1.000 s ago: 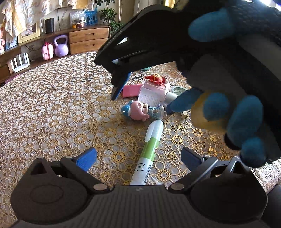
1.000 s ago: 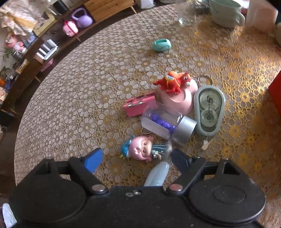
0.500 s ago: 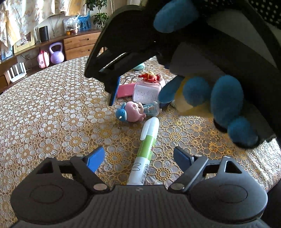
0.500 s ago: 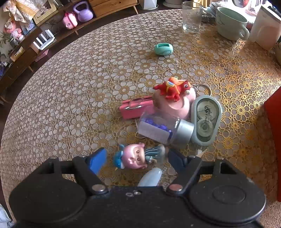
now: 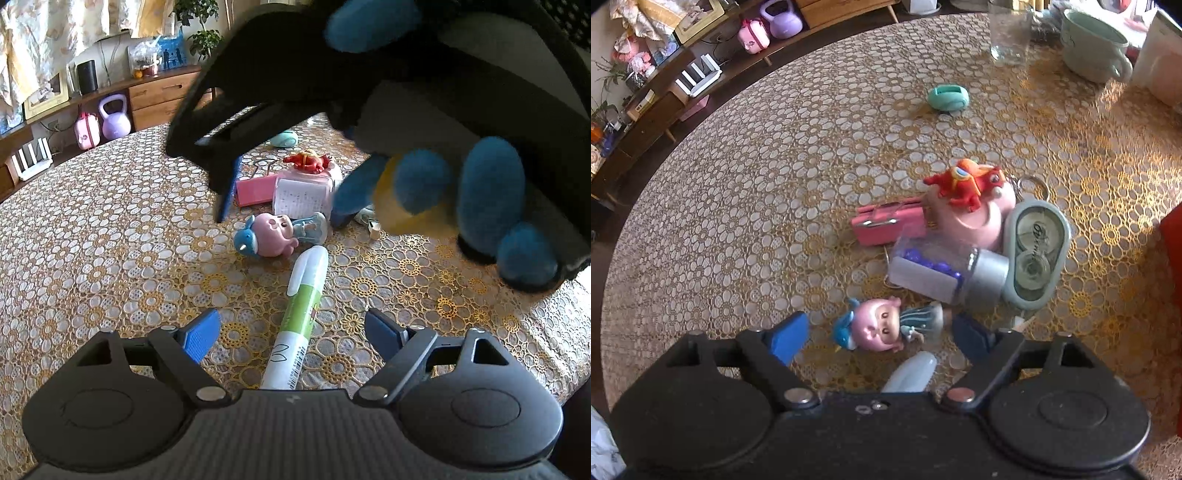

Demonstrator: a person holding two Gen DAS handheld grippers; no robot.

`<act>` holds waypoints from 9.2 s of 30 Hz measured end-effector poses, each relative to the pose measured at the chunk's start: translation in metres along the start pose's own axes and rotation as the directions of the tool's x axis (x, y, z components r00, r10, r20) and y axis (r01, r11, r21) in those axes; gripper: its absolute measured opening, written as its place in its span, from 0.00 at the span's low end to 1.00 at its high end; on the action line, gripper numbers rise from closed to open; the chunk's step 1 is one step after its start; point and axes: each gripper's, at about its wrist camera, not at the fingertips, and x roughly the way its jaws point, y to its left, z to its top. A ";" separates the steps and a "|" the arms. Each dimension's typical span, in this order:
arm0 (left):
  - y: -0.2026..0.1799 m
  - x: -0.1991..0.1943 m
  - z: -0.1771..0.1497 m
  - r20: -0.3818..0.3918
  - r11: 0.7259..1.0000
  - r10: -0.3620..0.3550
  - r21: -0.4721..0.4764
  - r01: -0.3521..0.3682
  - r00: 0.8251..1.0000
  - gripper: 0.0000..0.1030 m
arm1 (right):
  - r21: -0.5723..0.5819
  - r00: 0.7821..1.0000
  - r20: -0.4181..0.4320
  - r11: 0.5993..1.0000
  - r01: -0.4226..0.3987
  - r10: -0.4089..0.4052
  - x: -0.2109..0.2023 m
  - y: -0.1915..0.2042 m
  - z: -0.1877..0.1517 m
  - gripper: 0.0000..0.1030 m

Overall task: Organize rigid objects
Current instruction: 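Close the left tool on the white-green tube while the right tool grasps the pink-headed doll, then carry the white-green tube and pink-headed doll over the red box with both tools, then open both tools to drop the tube and doll into the box, then withdraw both tools from the box toward the remaining items on the table, then close the left tool on the pink binder clip while the right tool grasps the purple-bead bottle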

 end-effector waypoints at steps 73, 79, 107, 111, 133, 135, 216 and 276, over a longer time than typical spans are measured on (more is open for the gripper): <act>-0.097 -0.076 0.098 0.029 0.996 -0.088 -0.004 0.088 0.996 0.16 | 0.015 0.943 0.332 1.000 -0.015 0.010 -0.233 -0.246 -0.061 0.73; -0.146 -0.069 0.120 0.021 0.990 -0.140 0.033 0.139 0.990 0.16 | 0.081 0.934 0.354 0.997 0.010 -0.038 -0.245 -0.301 -0.065 0.73; -0.306 0.052 0.178 -0.172 0.961 -0.237 0.105 0.257 0.956 0.16 | -0.091 0.952 0.236 0.971 0.223 -0.196 -0.180 -0.393 -0.059 0.73; -0.317 0.067 0.177 -0.196 0.953 -0.262 0.103 0.286 0.945 0.16 | -0.151 0.961 0.192 0.962 0.228 -0.198 -0.163 -0.392 -0.058 0.73; -0.360 0.136 0.168 -0.414 0.929 -0.253 0.147 0.338 0.874 0.16 | -0.298 0.959 0.156 0.914 0.274 -0.236 -0.138 -0.383 -0.064 0.70; -0.358 0.140 0.167 -0.430 0.933 -0.255 0.126 0.337 0.866 0.16 | -0.296 0.960 0.159 0.916 0.269 -0.231 -0.141 -0.385 -0.065 0.71; -0.058 -0.107 0.080 0.063 0.990 -0.128 -0.054 0.132 0.990 0.80 | -0.321 0.846 0.486 0.945 -0.061 0.220 -0.204 -0.171 -0.151 1.00; 0.051 0.116 0.144 -0.266 0.949 0.085 -0.271 -0.160 0.960 0.96 | -0.703 0.955 0.273 0.702 0.115 0.117 -0.017 -0.047 -0.046 0.63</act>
